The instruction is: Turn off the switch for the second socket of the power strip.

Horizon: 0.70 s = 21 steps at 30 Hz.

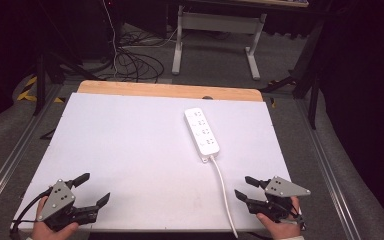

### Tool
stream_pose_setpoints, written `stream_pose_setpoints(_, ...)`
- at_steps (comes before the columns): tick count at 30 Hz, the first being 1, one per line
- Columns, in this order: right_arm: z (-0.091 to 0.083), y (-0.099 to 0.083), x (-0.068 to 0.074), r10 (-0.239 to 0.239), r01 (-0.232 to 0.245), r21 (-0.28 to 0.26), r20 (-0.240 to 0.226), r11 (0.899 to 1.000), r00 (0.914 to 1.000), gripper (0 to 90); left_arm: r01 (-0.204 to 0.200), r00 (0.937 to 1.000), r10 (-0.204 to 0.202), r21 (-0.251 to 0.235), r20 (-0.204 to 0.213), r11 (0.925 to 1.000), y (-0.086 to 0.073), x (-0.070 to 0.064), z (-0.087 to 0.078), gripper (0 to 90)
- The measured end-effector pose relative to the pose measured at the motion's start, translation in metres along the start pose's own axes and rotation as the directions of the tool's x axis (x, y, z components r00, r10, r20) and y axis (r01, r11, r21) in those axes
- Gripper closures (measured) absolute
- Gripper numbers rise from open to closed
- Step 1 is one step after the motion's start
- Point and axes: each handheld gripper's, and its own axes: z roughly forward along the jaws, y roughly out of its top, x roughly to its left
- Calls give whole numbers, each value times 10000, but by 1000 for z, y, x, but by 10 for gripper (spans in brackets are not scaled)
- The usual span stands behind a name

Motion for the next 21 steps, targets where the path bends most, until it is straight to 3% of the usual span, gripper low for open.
stream_pose_setpoints(21, 0, 3, 3, -202, 202, 26, 87, 9998, 9998, 405, 140, 9993, -142, -38, -355, 9999, 0, 3, -1, 163)
